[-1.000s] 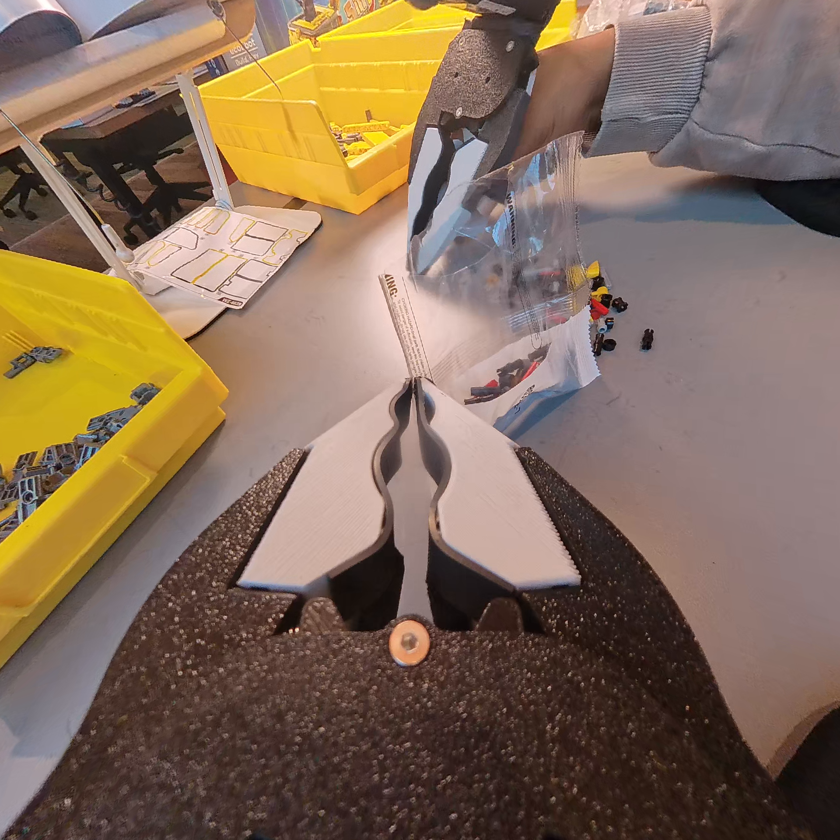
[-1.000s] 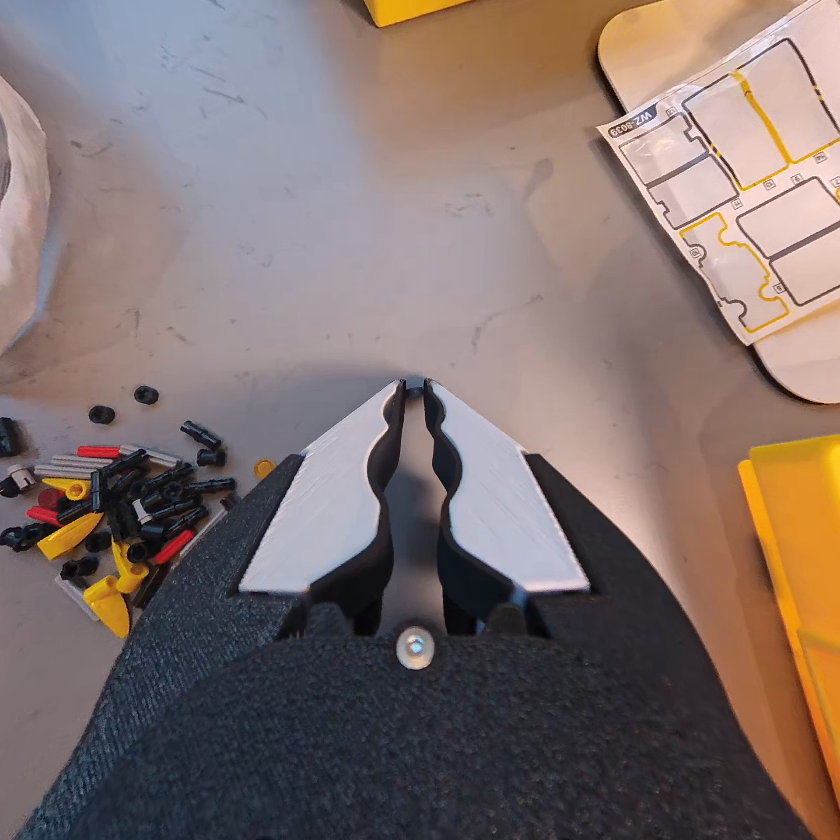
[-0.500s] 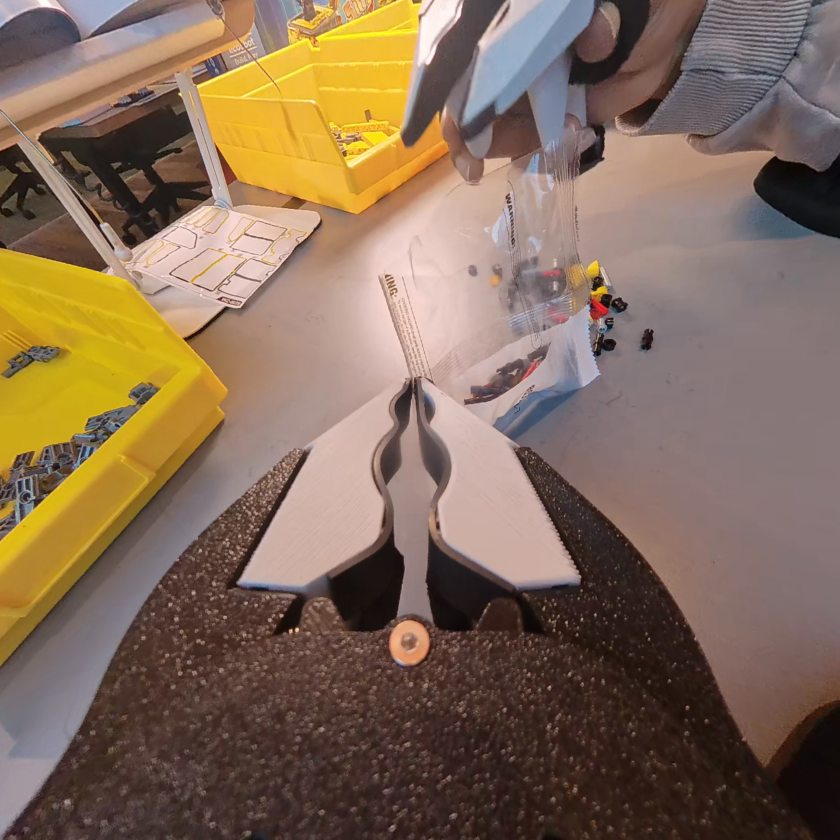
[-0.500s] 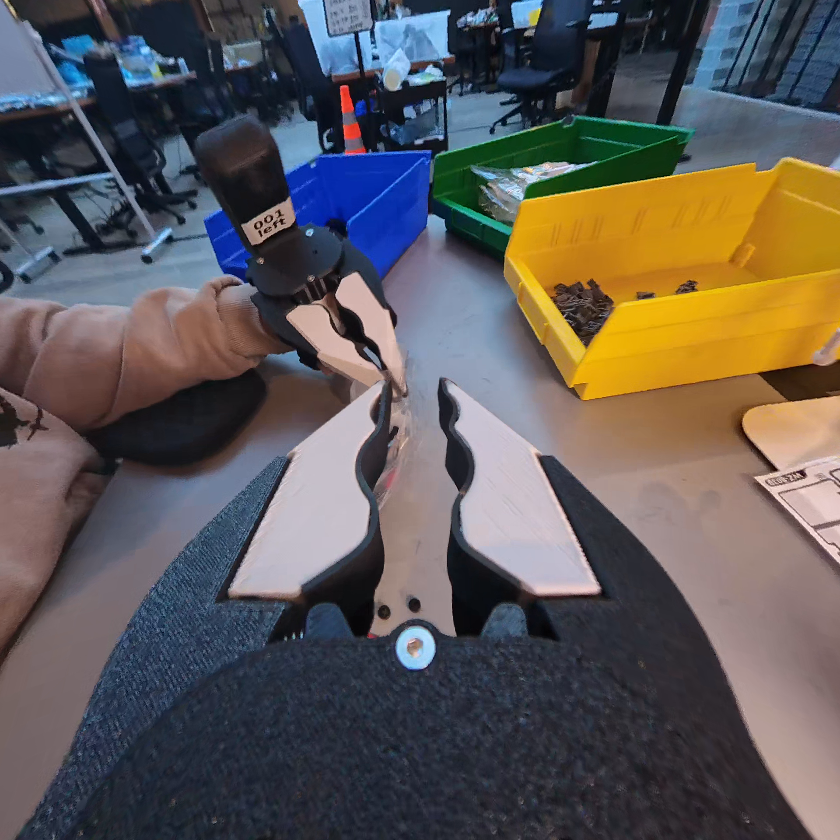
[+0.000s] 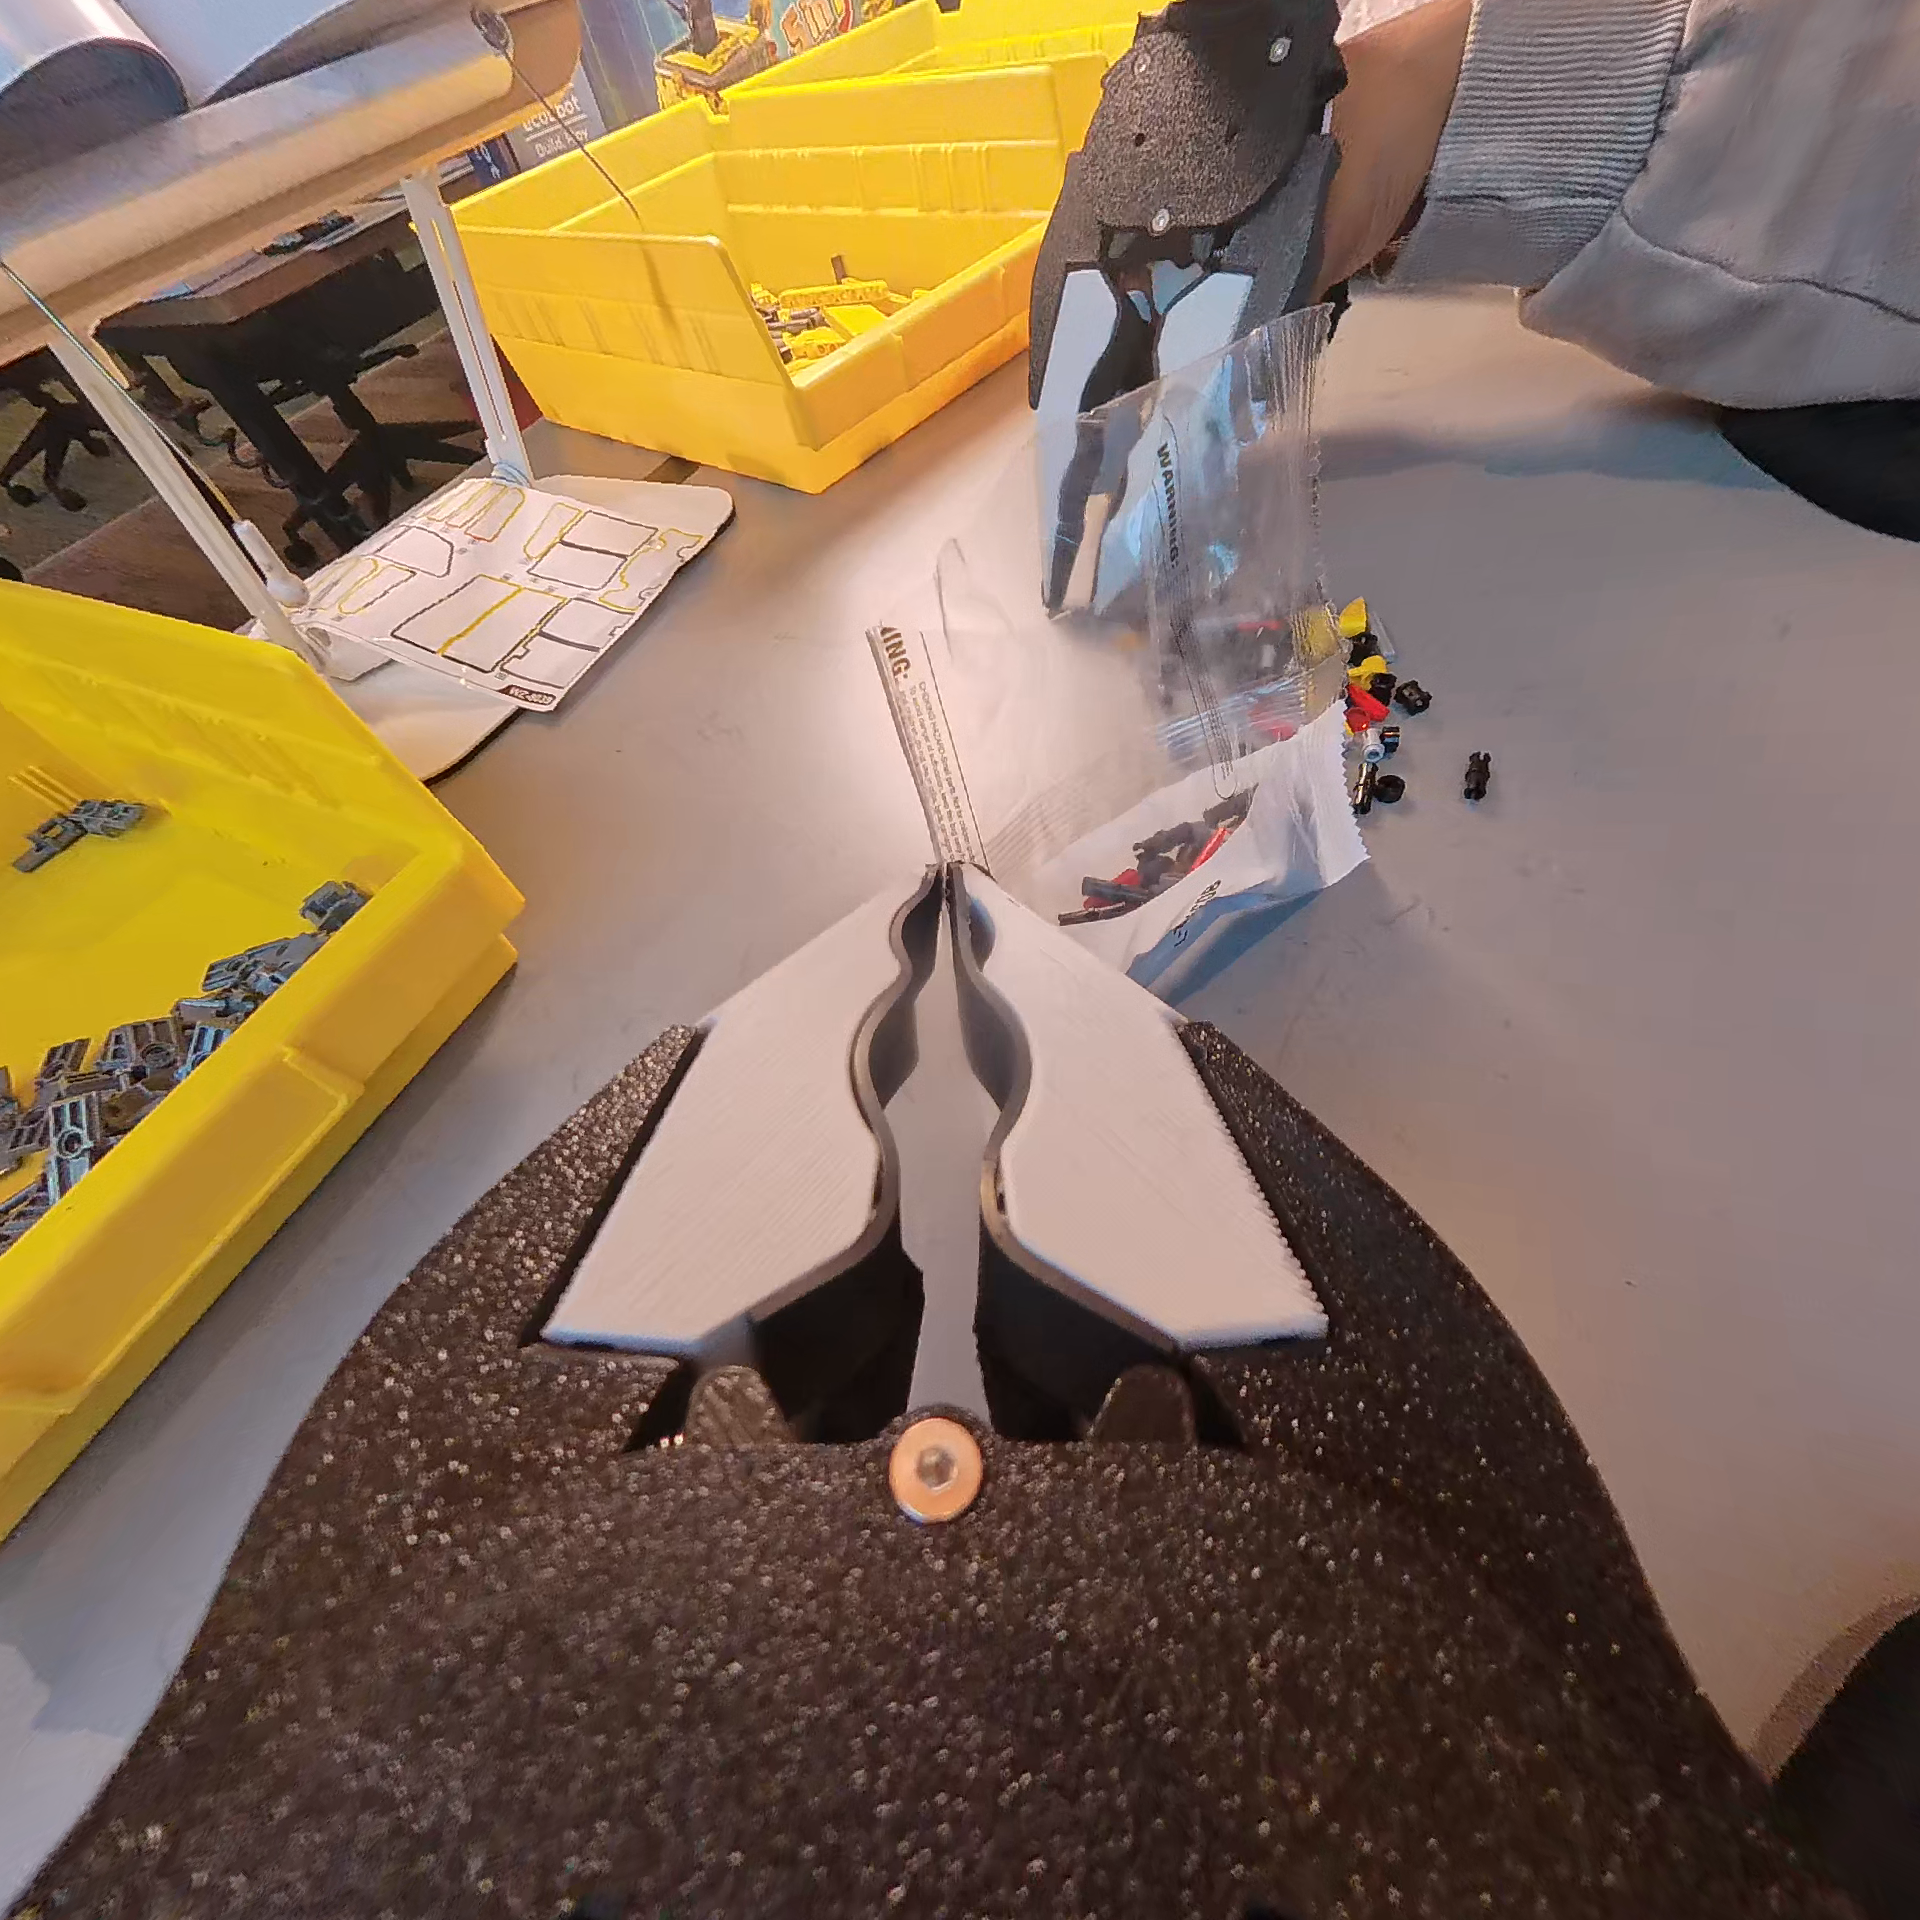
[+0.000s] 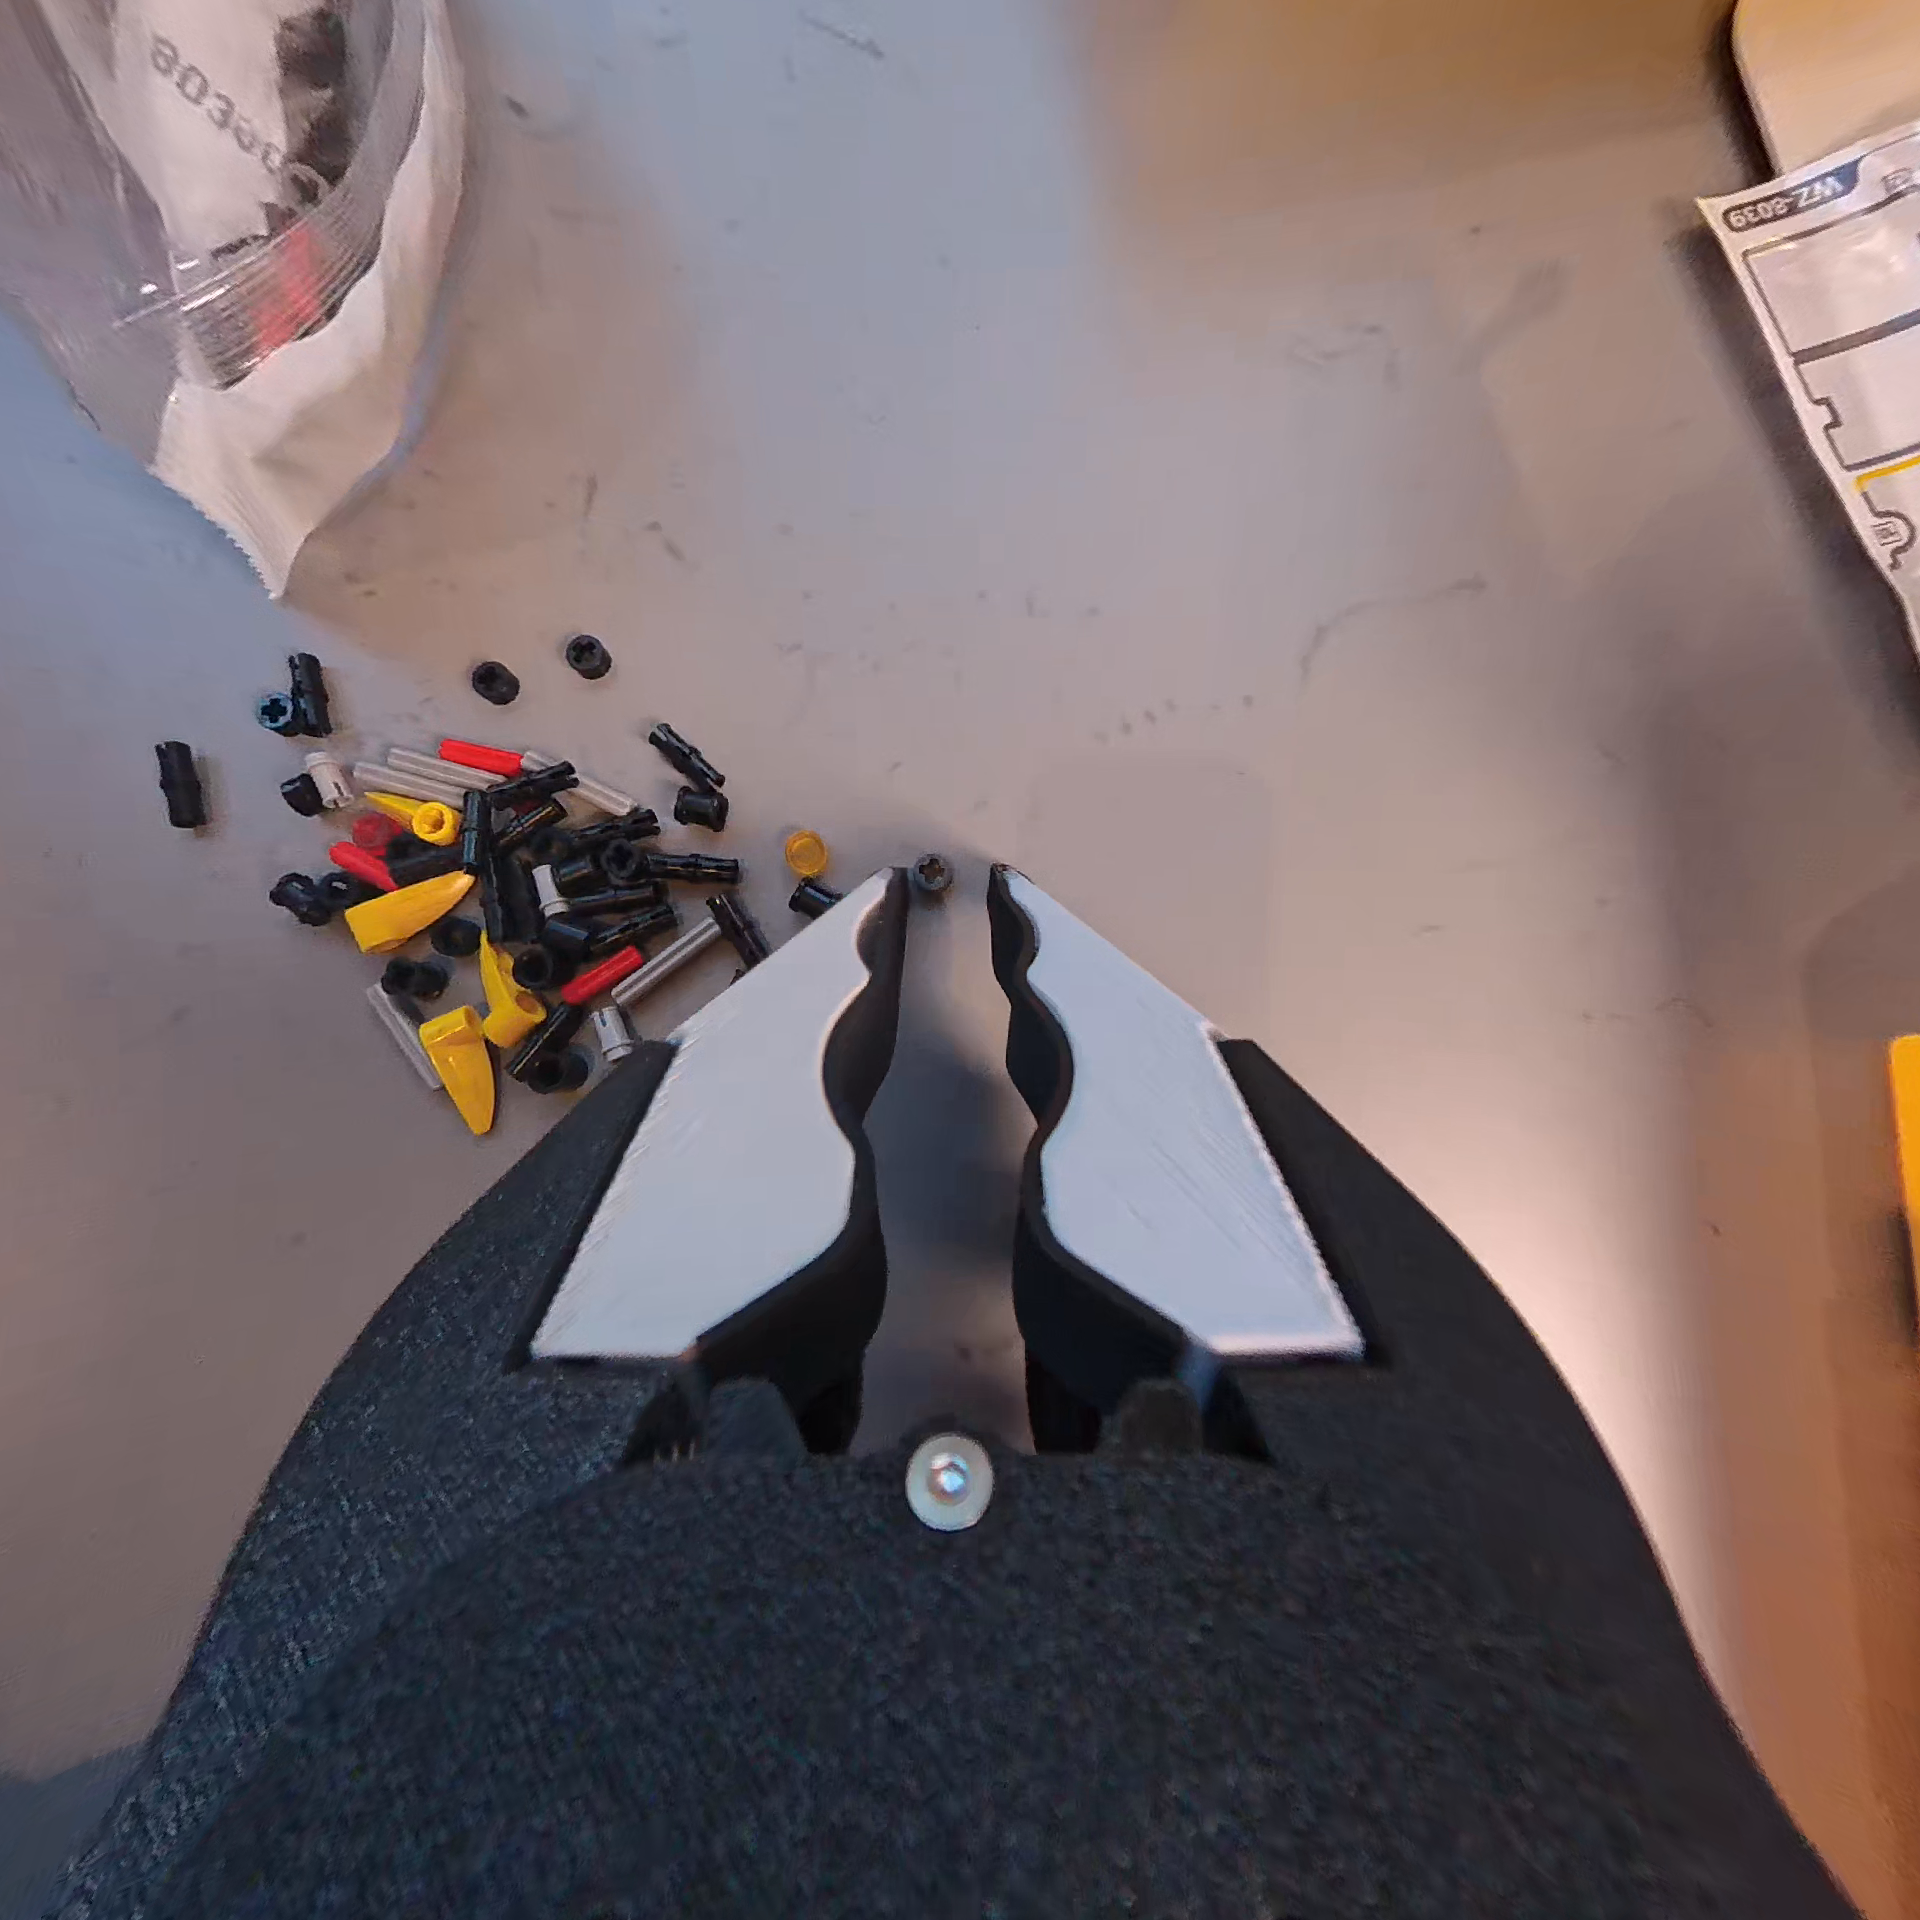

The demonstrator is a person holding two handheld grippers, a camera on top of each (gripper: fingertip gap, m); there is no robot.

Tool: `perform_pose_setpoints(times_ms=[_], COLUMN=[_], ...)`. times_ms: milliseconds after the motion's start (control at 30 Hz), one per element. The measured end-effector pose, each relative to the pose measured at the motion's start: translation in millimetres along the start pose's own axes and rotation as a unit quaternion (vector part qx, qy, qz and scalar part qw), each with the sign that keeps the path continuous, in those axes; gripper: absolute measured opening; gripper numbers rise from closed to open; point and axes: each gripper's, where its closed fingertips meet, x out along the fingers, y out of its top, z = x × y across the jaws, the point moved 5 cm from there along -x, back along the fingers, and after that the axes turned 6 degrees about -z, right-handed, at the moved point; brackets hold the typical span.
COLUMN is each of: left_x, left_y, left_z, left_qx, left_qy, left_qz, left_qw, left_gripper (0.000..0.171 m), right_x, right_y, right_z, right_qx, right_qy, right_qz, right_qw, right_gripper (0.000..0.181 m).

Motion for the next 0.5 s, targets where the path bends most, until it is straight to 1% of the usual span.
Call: perform_pose_setpoints(times_ms=[133,233,300,333,400,500], left_x=[0,1,1,1,0,1], left_y=[0,0,0,0,1,0], left_z=[0,0,0,1,1,1], left_qx=[0.000,0.000,0.000,0.000,0.001,0.001], left_qy=[0.000,-0.001,0.000,0.000,0.000,-0.001], left_qz=[0.000,-0.001,-0.001,-0.001,0.000,0.000], left_qw=[1.000,1.000,1.000,1.000,1.000,1.000], left_gripper=[0.000,0.000,0.000,0.000,0.000,0.000], right_x=[1,1,-3,-11,-34,-66], right_y=[1,1,7,17,48,97], right_z=[-3,-3,-4,-6,-15,-42], right_qx=[-0.004,-0.009,-0.009,-0.008,-0.019,-0.036], right_qy=[0.003,0.002,0.002,0.008,0.007,0.022], right_qz=[0.000,0.000,0.023,0.054,0.140,0.266], right_qw=[1.000,1.000,1.000,0.998,0.990,0.963], right_gripper=[0.007,0.006,0.006,0.006,0.006,0.006])
